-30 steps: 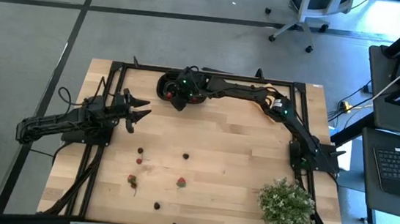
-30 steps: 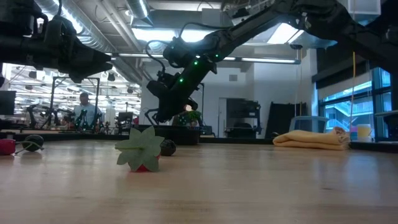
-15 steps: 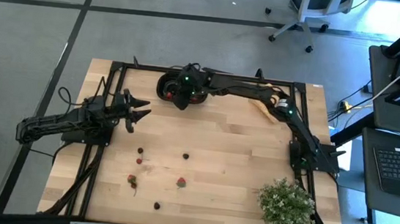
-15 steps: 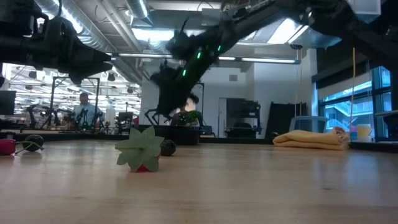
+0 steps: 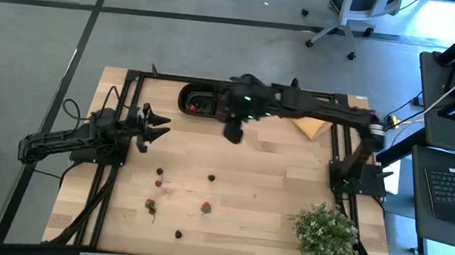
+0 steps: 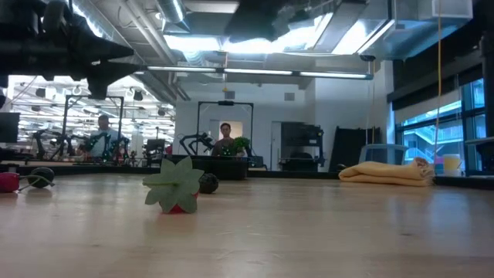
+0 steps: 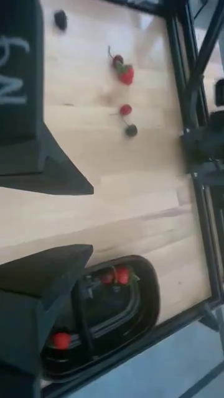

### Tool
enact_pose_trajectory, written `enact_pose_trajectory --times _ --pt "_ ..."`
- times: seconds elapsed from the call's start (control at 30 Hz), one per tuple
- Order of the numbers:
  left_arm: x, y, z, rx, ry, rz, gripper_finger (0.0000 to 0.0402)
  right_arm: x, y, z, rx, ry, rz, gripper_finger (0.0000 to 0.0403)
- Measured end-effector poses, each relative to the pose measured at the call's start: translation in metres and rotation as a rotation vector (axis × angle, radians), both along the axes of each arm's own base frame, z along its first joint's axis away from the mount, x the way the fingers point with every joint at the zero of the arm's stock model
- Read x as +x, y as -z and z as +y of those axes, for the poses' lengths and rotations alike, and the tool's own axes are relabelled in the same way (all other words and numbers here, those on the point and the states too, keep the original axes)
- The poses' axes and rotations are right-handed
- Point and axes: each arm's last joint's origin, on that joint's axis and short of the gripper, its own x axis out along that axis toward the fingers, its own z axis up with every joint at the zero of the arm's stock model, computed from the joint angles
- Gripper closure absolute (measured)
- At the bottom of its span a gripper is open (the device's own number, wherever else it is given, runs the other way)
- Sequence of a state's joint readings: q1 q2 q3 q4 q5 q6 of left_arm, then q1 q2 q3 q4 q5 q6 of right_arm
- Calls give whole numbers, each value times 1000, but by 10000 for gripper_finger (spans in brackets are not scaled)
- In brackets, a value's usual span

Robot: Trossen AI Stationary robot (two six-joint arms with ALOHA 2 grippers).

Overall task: Pick and placing Produce into tupperware
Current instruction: Put the black cherry into the black bin

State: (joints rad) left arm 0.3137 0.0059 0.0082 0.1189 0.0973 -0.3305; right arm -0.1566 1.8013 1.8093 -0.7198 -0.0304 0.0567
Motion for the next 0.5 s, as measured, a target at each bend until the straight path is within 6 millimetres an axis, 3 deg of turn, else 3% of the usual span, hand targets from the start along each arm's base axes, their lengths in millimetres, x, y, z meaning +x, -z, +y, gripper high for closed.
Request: enact_pose_trajectory --times 0.3,0.5 --pt "0 -2 0 28 4 -2 220 -122 18 20 4 38 -277 262" --pt "-5 -29 -3 128 20 20 220 -197 45 28 -23 66 -464 262"
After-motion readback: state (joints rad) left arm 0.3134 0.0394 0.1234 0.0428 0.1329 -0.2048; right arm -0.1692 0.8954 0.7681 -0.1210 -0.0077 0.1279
